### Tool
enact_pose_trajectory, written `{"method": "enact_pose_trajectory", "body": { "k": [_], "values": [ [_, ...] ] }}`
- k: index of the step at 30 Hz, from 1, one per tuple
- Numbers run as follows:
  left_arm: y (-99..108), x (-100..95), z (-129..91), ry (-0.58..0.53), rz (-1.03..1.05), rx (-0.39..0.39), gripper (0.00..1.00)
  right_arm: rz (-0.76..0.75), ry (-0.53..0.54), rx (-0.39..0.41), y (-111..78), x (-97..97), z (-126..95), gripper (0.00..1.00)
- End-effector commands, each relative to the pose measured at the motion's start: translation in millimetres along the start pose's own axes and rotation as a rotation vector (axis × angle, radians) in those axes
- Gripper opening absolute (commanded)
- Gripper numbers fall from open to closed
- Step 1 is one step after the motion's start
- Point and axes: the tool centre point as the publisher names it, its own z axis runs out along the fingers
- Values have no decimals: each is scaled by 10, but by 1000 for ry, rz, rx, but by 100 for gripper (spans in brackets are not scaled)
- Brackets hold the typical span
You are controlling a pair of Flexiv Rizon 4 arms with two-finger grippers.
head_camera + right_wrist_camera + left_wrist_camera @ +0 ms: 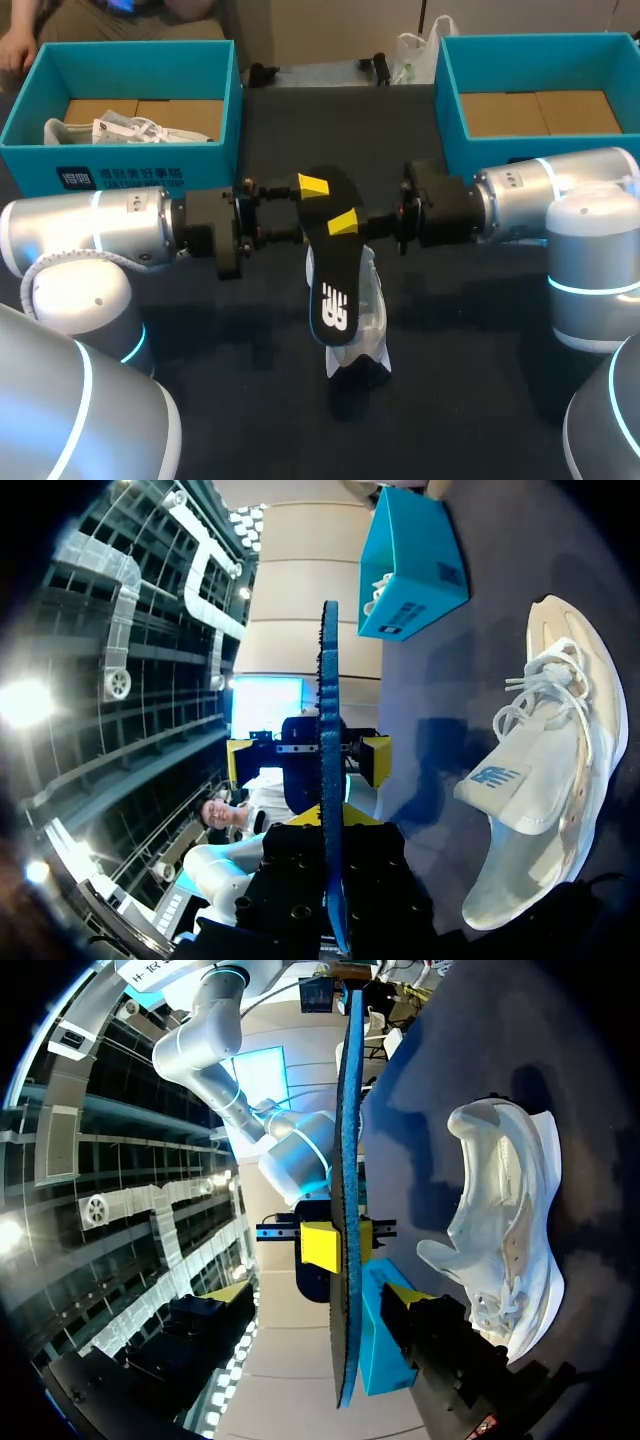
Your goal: Take the shoe out of the shoebox, open the shoe tongue, remove and reinsert the insole, then place the shoe into the shoebox
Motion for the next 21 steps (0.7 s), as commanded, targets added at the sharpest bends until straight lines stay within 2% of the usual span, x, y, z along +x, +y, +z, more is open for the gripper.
{"method": "enact_pose_trajectory", "body": {
  "k": [1,2,3,5,10,12,14,21],
  "values": [
    [39,3,66,-2,-3,5,58,-3,0,-3,5,-8,48,0],
    [37,6,72,-4,-6,7,49,-3,-1,-3,4,-7,48,0],
    [30,12,77,-4,-7,9,48,-4,-1,-4,3,-5,49,0],
    [20,26,81,-4,-15,11,37,-6,-2,-5,3,1,53,0],
    [5,64,78,2,-24,12,25,-8,-7,-7,3,10,49,0],
    [10,80,83,6,-29,10,8,-7,-6,-6,3,12,50,0],
    [16,100,97,10,-28,7,0,-8,-6,-6,1,18,60,0],
    [17,129,122,22,-46,8,0,-8,-4,-11,-6,19,78,0]
  ]
}}
